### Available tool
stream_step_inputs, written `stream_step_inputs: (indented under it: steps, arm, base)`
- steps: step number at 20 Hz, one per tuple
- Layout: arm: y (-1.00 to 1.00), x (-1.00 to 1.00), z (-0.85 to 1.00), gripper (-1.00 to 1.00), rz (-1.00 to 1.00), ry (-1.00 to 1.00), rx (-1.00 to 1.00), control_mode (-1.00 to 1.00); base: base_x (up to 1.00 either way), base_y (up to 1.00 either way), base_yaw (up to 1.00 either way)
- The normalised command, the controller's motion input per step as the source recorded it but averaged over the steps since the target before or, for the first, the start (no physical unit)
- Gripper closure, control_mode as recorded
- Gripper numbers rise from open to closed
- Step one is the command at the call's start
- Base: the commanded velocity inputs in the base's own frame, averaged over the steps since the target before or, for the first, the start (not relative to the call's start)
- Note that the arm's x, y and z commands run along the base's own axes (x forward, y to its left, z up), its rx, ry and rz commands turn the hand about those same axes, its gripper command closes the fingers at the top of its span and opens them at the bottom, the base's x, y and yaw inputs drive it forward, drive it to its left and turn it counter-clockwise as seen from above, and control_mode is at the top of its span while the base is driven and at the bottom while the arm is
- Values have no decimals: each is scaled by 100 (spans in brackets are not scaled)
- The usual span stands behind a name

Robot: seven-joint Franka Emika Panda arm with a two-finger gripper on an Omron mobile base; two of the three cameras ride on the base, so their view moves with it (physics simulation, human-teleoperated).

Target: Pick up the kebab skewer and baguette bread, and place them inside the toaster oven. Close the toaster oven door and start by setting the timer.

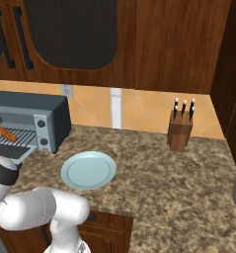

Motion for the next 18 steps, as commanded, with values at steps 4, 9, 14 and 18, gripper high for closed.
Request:
stream_step_inputs:
  steps: [4, 9, 14, 18]
  arm:
    - [62, -8, -43, -100, -42, 15, 17, -100]
    - [15, -3, -7, -100, -28, 38, 12, -100]
    - [6, -9, -4, -100, -15, 37, 6, -100]
    - [4, -15, -22, -100, -11, 8, 0, -100]
  base:
    - [0, 0, 0]
    - [0, 0, 0]
    - [0, 0, 0]
    - [0, 0, 0]
